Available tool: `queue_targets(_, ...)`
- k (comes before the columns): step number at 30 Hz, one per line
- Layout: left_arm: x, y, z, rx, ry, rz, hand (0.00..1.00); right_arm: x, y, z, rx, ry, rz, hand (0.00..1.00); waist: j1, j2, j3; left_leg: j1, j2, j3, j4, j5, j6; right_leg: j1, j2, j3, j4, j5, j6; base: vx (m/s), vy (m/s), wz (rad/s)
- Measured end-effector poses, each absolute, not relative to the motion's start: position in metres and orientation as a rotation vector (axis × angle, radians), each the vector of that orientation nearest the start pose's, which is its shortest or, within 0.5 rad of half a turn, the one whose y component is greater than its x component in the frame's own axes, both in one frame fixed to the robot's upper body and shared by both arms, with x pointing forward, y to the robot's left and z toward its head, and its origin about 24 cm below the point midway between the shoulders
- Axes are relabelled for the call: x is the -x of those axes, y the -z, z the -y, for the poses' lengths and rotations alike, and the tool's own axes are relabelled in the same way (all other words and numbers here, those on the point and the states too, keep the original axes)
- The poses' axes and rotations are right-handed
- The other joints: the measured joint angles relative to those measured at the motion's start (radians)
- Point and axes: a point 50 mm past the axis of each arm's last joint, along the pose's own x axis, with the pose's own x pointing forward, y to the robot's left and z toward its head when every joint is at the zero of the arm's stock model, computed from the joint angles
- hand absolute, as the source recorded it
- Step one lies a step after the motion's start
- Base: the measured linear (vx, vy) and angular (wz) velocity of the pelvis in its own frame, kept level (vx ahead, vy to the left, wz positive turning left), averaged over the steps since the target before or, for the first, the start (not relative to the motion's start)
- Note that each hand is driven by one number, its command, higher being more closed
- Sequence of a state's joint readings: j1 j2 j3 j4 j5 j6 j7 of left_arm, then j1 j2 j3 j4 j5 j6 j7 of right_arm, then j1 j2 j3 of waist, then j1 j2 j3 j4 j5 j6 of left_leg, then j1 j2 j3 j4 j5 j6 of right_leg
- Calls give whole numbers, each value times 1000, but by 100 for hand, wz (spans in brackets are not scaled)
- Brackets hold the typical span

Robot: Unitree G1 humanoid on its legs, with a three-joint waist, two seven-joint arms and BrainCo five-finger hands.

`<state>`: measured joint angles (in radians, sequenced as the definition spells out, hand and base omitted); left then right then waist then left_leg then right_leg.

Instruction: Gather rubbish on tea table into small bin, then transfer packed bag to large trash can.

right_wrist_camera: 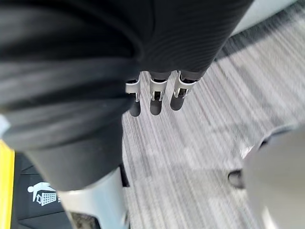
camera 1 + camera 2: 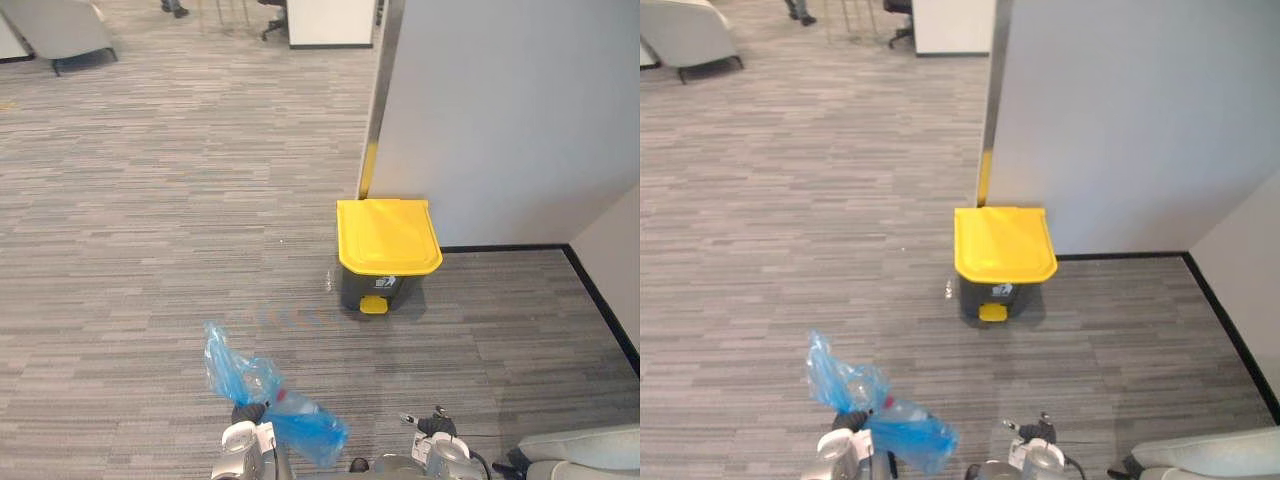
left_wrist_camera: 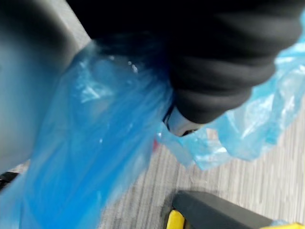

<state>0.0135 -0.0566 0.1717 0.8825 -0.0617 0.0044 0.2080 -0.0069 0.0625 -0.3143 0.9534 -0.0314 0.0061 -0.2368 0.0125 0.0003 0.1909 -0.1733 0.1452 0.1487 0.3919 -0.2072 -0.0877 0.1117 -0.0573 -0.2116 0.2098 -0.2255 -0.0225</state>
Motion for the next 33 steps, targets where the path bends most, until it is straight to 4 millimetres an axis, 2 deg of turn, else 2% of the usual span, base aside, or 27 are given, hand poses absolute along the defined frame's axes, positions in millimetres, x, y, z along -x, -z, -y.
queue_targets(1, -149, 140, -163, 92, -355, -922, 100, -135, 148, 181, -63, 466, -986, 0, 4, 3, -7, 5, -21, -16, -69, 129, 10, 16, -1, 30, -7, -19, 41, 382, 236, -29)
queue_targets(2, -151, 140, -168, 76, -358, -920, 100, -132, 149, 178, -70, 462, -995, 0, 0, -24, -27, 20, -54, -6, -86, 124, 23, 18, -33, 51, -13, -24, 55, 320, 191, -21)
queue_targets(4, -151, 140, -167, 72, -351, -921, 100, -131, 149, 177, -72, 460, -1001, 0, 6, -36, -34, 35, -70, 32, -76, 83, 41, 16, -63, 78, 0, -32, 67, 240, 191, -34)
queue_targets(5, -150, 141, -165, 77, -350, -927, 100, -131, 149, 176, -72, 456, -1001, 0, 24, -31, -32, 57, -71, 64, -61, 35, 47, 4, -78, 102, 53, -37, 77, 257, 233, -68)
queue_targets(6, -149, 141, -164, 78, -349, -932, 100, -130, 150, 176, -72, 455, -1003, 0, 27, -30, -31, 68, -72, 71, -61, 25, 49, -8, -83, 109, 82, -38, 81, 189, 173, -83)
queue_targets(7, -147, 143, -164, 73, -345, -943, 100, -130, 149, 177, -67, 454, -1001, 0, 30, -25, -33, 103, -76, 98, -69, -2, 54, -62, -102, 121, 221, -39, 98, 172, 172, -52)
queue_targets(8, -144, 144, -165, 46, -326, -950, 100, -134, 147, 178, -65, 453, -982, 0, 19, -23, -35, 137, -84, 105, -81, -22, 62, -147, -125, 123, 406, -11, 136, 179, 163, -41)
queue_targets(9, -144, 144, -165, 38, -320, -951, 100, -134, 147, 179, -63, 455, -976, 0, 15, -22, -33, 147, -86, 105, -83, -29, 67, -170, -133, 125, 462, 0, 148, 164, 117, -5)
queue_targets(10, -142, 144, -166, 20, -310, -956, 100, -135, 146, 180, -62, 459, -967, 0, 4, -19, -30, 168, -88, 101, -84, -41, 68, -211, -141, 128, 564, 17, 153, 264, 70, 17)
queue_targets(11, -139, 146, -171, 9, -318, -970, 100, -135, 145, 181, -63, 462, -965, 0, -2, -26, -32, 222, -88, 89, -103, -51, 70, -261, -150, 103, 661, -19, 134, 281, 37, 20)
queue_targets(12, -138, 146, -172, 7, -321, -974, 100, -135, 145, 181, -62, 463, -965, 0, -3, -26, -32, 238, -85, 89, -113, -47, 64, -272, -150, 91, 665, -33, 127, 356, -10, 24)
queue_targets(14, -135, 148, -173, 3, -325, -988, 100, -136, 145, 182, -55, 461, -960, 0, -8, -21, -31, 299, -68, 83, -160, -46, 62, -323, -137, 33, 593, -68, 96, 359, -108, 26)
queue_targets(16, -134, 149, -173, 4, -325, -992, 100, -141, 143, 185, -49, 458, -944, 0, -13, -8, -28, 332, -41, 71, -186, -45, 59, -367, -93, 20, 464, -66, 79, 399, -199, 33)
queue_targets(17, -134, 149, -175, -1, -323, -991, 100, -141, 143, 186, -48, 458, -949, 0, -15, -17, -27, 353, -36, 35, -204, -46, 41, -368, -51, 50, 240, 40, 78, 370, -217, 55)
queue_targets(18, -132, 149, -176, -3, -326, -998, 100, -137, 145, 187, -50, 461, -961, 0, -20, -33, -25, 364, -43, -1, -201, -59, 20, -357, -47, 65, 208, 136, 27, 382, -237, 54)
queue_targets(19, -133, 150, -172, 6, -322, -1006, 100, -138, 144, 190, -41, 465, -959, 0, -21, -12, -19, 372, -25, -16, -203, -61, 16, -349, -39, 53, 219, 134, 24, 332, -219, 23)
queue_targets(20, -133, 151, -168, 30, -327, -1007, 100, -136, 145, 199, -26, 480, -969, 0, -9, 14, -29, 369, -4, -29, -195, -51, 1, -349, -18, 51, 222, 103, 16, 326, -228, -2)
queue_targets(22, -131, 152, -161, 59, -332, -1015, 100, -137, 144, 202, -32, 495, -969, 0, -12, 39, -26, 362, 21, -29, -160, -36, -24, -333, -3, 31, 222, 69, 1, 335, -245, 8)
queue_targets(24, -133, 151, -158, 68, -330, -1014, 100, -132, 146, 204, -26, 503, -980, 0, -18, 44, -21, 310, 53, -59, -17, -23, -47, -266, 10, -6, 180, 53, -9, 280, -215, 48)
queue_targets(25, -137, 150, -157, 71, -317, -999, 100, -124, 148, 205, -22, 510, -1000, 0, -16, 34, -16, 256, 77, -74, 123, -6, -75, -204, 20, -26, 132, 51, -12, 252, -145, 50)
queue_targets(26, -142, 147, -157, 80, -312, -973, 100, -122, 149, 203, -23, 510, -1009, 0, -7, 25, -11, 209, 94, -60, 237, -13, -84, -144, 27, -40, 86, 55, -19, 225, -106, 32)
queue_targets(27, -143, 146, -158, 81, -311, -967, 100, -120, 150, 202, -23, 510, -1014, 0, -5, 21, -13, 199, 97, -43, 249, -19, -78, -135, 27, -42, 74, 57, -22, 182, -45, 5)
queue_targets(28, -141, 146, -158, 81, -311, -970, 100, -121, 150, 198, -37, 508, -1013, 0, -4, 8, -19, 161, 98, 13, 237, -39, -55, -116, 25, -43, 45, 60, -21, 196, 13, -5)
queue_targets(30, -142, 146, -157, 79, -307, -967, 100, -124, 150, 196, -49, 509, -1008, 0, -8, 10, -24, 137, 81, 41, 129, -60, -46, -104, 19, -32, 27, 67, -13, 179, 57, -13)
queue_targets(31, -142, 146, -157, 78, -305, -965, 100, -123, 150, 196, -59, 516, -1008, 0, -7, 8, -24, 139, 64, 35, 29, -47, -31, -105, 16, -20, 27, 71, -7, 151, 137, -37)
queue_targets(32, -143, 146, -156, 77, -303, -971, 100, -121, 150, 198, -65, 533, -1015, 0, -5, 12, -34, 152, 40, 22, -108, 25, -23, -106, 22, 8, 10, 81, 18, 156, 138, -40)
queue_targets(33, -142, 147, -156, 76, -304, -975, 100, -120, 151, 198, -66, 536, -1017, 0, -3, 8, -38, 163, 34, 30, -125, 33, -19, -103, 22, 18, -2, 89, 29, 172, 167, -39)
